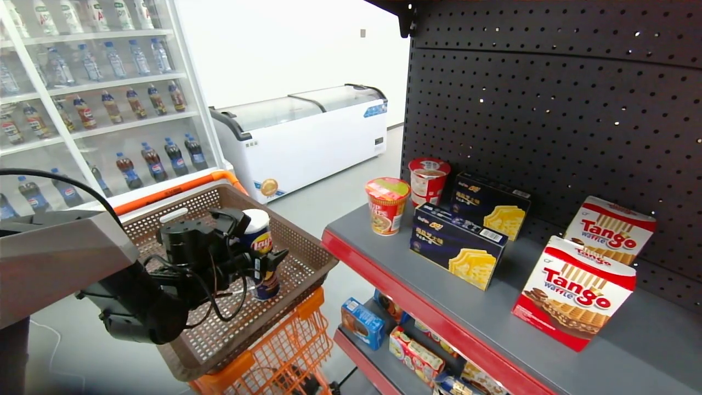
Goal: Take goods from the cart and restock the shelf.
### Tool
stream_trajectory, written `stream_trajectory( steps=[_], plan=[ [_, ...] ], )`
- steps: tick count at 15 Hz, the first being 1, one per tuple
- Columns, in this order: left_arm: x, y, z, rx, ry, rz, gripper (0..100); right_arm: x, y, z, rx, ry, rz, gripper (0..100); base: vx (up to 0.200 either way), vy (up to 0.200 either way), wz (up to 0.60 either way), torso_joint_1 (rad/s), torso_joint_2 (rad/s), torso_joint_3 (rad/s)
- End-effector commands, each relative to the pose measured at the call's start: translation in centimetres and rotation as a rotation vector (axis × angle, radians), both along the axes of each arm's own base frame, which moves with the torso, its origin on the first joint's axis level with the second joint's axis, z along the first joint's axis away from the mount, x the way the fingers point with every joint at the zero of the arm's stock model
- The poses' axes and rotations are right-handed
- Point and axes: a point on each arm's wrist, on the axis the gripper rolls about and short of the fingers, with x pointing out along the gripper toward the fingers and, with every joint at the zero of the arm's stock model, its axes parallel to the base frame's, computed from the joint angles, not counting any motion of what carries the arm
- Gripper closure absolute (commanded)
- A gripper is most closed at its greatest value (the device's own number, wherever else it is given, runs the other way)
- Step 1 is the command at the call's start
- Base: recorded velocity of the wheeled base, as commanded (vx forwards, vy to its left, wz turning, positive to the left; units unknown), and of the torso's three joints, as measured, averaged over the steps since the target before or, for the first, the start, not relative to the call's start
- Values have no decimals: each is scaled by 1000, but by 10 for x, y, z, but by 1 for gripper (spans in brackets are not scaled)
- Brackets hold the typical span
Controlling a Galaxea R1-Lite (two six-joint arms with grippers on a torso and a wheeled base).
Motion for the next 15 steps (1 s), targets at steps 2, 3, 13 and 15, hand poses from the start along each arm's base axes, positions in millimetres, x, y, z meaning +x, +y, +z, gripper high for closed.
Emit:
stream_trajectory(
  steps=[2,3,13,15],
  plan=[
    [-1,-3,1,0,5,-9,100,0,0,0,0,0,1,0,0,0,0,0,0,0],
    [-4,-1,7,-4,-5,-5,100,0,0,0,0,0,1,0,0,0,0,0,0,0],
    [-162,23,176,-100,-5,105,100,0,0,0,0,0,1,0,0,0,0,0,0,0],
    [-212,27,181,-90,78,116,100,0,0,0,0,0,1,0,0,0,0,0,0,0]
  ],
)
